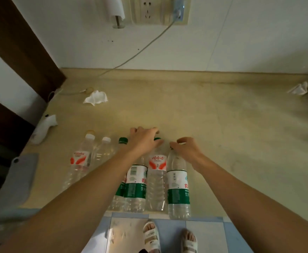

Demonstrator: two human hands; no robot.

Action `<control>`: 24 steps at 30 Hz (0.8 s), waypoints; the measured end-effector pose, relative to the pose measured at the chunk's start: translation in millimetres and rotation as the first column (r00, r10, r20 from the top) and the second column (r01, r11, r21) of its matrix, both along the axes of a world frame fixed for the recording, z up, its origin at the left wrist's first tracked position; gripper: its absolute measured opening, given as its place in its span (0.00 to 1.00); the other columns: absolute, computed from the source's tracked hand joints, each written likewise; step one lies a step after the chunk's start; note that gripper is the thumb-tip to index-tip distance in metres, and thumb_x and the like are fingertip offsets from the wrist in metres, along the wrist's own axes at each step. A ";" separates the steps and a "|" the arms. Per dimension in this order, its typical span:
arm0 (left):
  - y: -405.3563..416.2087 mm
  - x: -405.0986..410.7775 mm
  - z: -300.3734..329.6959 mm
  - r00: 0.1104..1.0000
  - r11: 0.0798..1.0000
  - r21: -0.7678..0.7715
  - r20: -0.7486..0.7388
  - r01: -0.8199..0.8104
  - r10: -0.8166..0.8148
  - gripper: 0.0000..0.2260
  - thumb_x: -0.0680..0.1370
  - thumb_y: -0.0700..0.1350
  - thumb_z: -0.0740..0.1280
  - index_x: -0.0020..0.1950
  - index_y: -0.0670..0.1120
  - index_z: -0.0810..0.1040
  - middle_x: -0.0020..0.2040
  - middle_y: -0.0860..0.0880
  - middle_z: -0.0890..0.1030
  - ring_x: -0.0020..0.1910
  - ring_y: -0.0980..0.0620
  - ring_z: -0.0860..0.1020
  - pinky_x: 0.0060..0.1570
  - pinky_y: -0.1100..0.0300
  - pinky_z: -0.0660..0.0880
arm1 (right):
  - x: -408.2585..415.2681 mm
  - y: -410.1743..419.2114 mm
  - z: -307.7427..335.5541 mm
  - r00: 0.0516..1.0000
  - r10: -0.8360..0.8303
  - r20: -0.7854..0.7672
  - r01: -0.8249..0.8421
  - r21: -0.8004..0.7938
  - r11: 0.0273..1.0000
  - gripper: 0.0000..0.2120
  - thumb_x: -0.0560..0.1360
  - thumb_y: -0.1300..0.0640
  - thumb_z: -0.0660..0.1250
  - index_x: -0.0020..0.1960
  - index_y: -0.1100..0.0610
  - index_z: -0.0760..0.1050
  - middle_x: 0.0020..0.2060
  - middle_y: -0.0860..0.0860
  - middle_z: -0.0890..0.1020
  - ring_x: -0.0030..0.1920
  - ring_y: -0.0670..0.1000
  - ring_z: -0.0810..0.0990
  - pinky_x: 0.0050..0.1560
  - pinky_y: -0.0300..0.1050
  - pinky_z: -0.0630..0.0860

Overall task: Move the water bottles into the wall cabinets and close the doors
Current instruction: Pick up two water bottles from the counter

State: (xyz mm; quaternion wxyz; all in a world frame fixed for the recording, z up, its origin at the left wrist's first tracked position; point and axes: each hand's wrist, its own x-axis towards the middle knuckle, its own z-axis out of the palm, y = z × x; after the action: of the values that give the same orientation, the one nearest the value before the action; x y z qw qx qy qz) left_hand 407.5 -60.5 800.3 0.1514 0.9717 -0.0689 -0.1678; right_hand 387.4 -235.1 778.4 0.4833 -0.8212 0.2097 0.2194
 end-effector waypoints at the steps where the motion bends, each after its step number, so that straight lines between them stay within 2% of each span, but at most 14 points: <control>1: -3.0 4.3 -1.2 0.999 0.999 0.018 -0.012 0.030 -0.030 0.22 0.82 0.62 0.61 0.71 0.51 0.73 0.61 0.49 0.82 0.64 0.44 0.74 0.65 0.45 0.62 | 1.7 0.5 -2.7 1.000 -0.009 0.002 0.009 0.004 1.000 0.19 0.75 0.48 0.73 0.61 0.55 0.77 0.51 0.52 0.82 0.52 0.53 0.82 0.57 0.52 0.80; 3: -8.6 9.8 -2.3 0.996 0.996 0.053 -0.057 0.075 -0.072 0.19 0.83 0.60 0.60 0.66 0.50 0.77 0.57 0.48 0.83 0.61 0.44 0.76 0.64 0.45 0.63 | 1.9 0.8 -6.0 0.999 -0.043 0.014 0.043 0.013 0.999 0.09 0.73 0.51 0.75 0.49 0.54 0.79 0.42 0.49 0.82 0.43 0.50 0.82 0.48 0.48 0.81; 5: -11.3 13.7 -2.0 0.990 0.995 0.056 -0.124 0.078 -0.070 0.16 0.83 0.59 0.60 0.61 0.50 0.79 0.54 0.48 0.83 0.57 0.45 0.78 0.65 0.45 0.64 | 0.6 -0.8 -7.5 0.997 -0.075 0.032 0.074 0.029 0.997 0.06 0.73 0.55 0.76 0.42 0.52 0.79 0.38 0.50 0.82 0.38 0.50 0.81 0.45 0.49 0.81; 8: -11.1 19.8 2.5 0.974 0.999 -0.043 -0.226 0.026 -0.035 0.15 0.82 0.56 0.63 0.62 0.49 0.80 0.57 0.48 0.83 0.57 0.47 0.79 0.66 0.45 0.68 | 2.1 -7.3 -0.4 0.990 -0.134 0.050 0.130 0.069 0.989 0.05 0.72 0.60 0.76 0.45 0.56 0.81 0.37 0.55 0.83 0.34 0.51 0.80 0.45 0.52 0.82; 10: -10.0 22.9 8.1 0.961 0.979 -0.192 -0.276 -0.068 0.012 0.14 0.82 0.52 0.67 0.63 0.47 0.80 0.59 0.48 0.82 0.57 0.48 0.80 0.63 0.47 0.74 | 5.1 -13.2 10.7 0.980 -0.177 0.087 0.169 0.097 0.981 0.10 0.71 0.61 0.77 0.50 0.60 0.82 0.37 0.57 0.83 0.33 0.52 0.79 0.42 0.50 0.79; 12: -13.3 26.0 16.8 0.955 0.924 -0.345 -0.289 -0.166 0.063 0.13 0.81 0.48 0.68 0.63 0.44 0.79 0.58 0.46 0.83 0.53 0.49 0.81 0.59 0.51 0.78 | 8.6 -21.2 26.9 0.970 -0.187 0.155 0.171 0.113 0.979 0.13 0.71 0.61 0.77 0.54 0.62 0.82 0.38 0.57 0.83 0.34 0.52 0.78 0.38 0.45 0.75; 15: -18.5 33.1 37.0 0.957 0.820 -0.505 -0.236 -0.271 0.171 0.11 0.80 0.44 0.69 0.61 0.44 0.79 0.51 0.46 0.84 0.42 0.52 0.82 0.43 0.59 0.80 | 10.7 -38.3 57.2 0.949 -0.133 0.284 0.104 0.114 0.988 0.14 0.73 0.58 0.77 0.57 0.57 0.81 0.42 0.53 0.85 0.37 0.48 0.81 0.38 0.39 0.74; 17: -19.3 37.9 54.6 0.963 0.790 -0.550 -0.163 -0.270 0.216 0.10 0.80 0.44 0.70 0.60 0.46 0.80 0.49 0.50 0.83 0.42 0.57 0.81 0.38 0.65 0.75 | 10.1 -47.8 77.2 0.925 -0.077 0.373 0.050 0.082 0.995 0.14 0.72 0.56 0.77 0.57 0.52 0.81 0.46 0.49 0.85 0.44 0.45 0.83 0.43 0.38 0.76; 20: -20.9 40.5 80.7 0.973 0.770 -0.605 -0.036 -0.202 0.227 0.08 0.78 0.44 0.73 0.57 0.49 0.81 0.50 0.53 0.82 0.47 0.58 0.80 0.42 0.66 0.73 | 9.4 -54.7 102.1 0.865 -0.047 0.499 0.033 0.038 0.999 0.16 0.70 0.56 0.79 0.56 0.50 0.81 0.47 0.45 0.85 0.48 0.41 0.83 0.49 0.36 0.78; 22: -24.1 36.8 95.2 0.980 0.788 -0.603 0.052 -0.121 0.190 0.09 0.77 0.45 0.73 0.57 0.50 0.82 0.52 0.55 0.82 0.50 0.59 0.79 0.46 0.66 0.73 | 8.7 -54.9 113.4 0.825 -0.006 0.565 0.002 0.008 1.000 0.18 0.68 0.57 0.80 0.56 0.49 0.81 0.45 0.41 0.84 0.47 0.36 0.82 0.48 0.29 0.77; 24: -28.6 30.8 104.5 0.980 0.786 -0.616 0.120 -0.054 0.161 0.10 0.77 0.45 0.74 0.58 0.51 0.81 0.52 0.57 0.81 0.49 0.63 0.79 0.45 0.71 0.73 | 6.6 -55.0 118.8 0.788 0.055 0.613 -0.037 -0.042 0.998 0.19 0.68 0.57 0.81 0.56 0.49 0.81 0.44 0.37 0.82 0.46 0.34 0.81 0.48 0.27 0.76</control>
State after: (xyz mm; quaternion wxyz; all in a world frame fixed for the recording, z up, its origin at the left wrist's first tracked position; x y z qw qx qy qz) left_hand 438.3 -89.1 904.8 0.4596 0.8836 -0.0762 -0.0462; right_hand 394.0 -290.1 897.1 0.5082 -0.8594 0.0245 -0.0504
